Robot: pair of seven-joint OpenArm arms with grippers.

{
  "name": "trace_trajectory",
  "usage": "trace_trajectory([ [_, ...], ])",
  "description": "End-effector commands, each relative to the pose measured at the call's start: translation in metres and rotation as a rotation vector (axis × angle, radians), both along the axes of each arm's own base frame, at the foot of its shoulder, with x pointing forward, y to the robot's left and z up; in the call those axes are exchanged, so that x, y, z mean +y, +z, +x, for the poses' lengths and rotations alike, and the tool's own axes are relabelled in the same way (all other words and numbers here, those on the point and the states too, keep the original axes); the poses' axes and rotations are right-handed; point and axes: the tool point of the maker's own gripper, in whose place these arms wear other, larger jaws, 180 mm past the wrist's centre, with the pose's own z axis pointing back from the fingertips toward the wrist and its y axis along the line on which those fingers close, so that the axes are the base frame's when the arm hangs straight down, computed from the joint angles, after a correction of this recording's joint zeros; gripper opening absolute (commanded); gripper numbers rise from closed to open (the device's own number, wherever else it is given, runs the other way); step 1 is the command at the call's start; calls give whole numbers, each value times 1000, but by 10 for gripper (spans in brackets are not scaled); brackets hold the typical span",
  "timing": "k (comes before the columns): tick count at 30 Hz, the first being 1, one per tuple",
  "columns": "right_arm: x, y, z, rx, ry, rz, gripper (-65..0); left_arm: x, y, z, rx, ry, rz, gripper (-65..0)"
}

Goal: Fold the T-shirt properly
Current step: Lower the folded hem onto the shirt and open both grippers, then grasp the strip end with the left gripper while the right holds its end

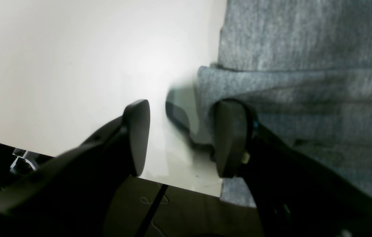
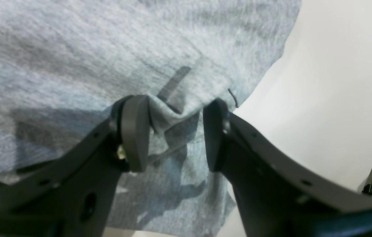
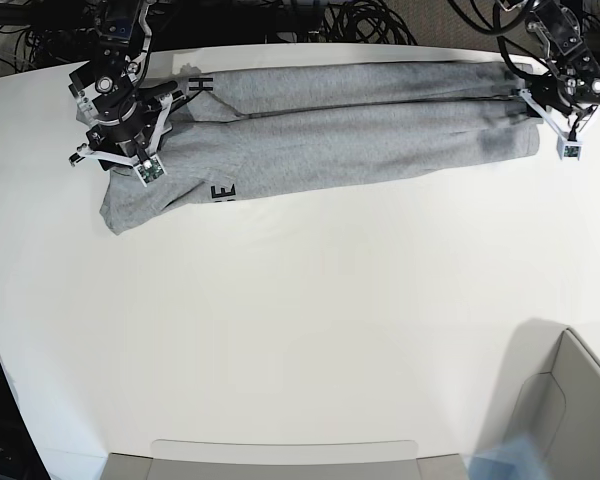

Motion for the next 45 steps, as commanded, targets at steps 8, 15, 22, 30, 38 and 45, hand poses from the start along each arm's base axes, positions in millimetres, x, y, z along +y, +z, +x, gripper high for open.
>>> trace_trajectory([
  [8,1,6,4,-22,16,-6,-381,-9,6,-5,26,19,-74,-333],
  [15,1,3,3,-12,14,-1,-381,-21,14,12,-50,-16,-149,-336],
  [22,1,-11,-1,28,9,13,-381,-48,5,32,-84,-32,-219,-336],
  [30,-1,-11,0,26,10,5,-381,-80,-49,21,69,-51,-372,-385],
  [38,-1,-7,5,13,10,5,-381,-97,-51,40,60,-109,-393,-650],
  [45,-2,-3,11,-4,9,3,-381,-65,-67,48,40,-1,-433,-650],
])
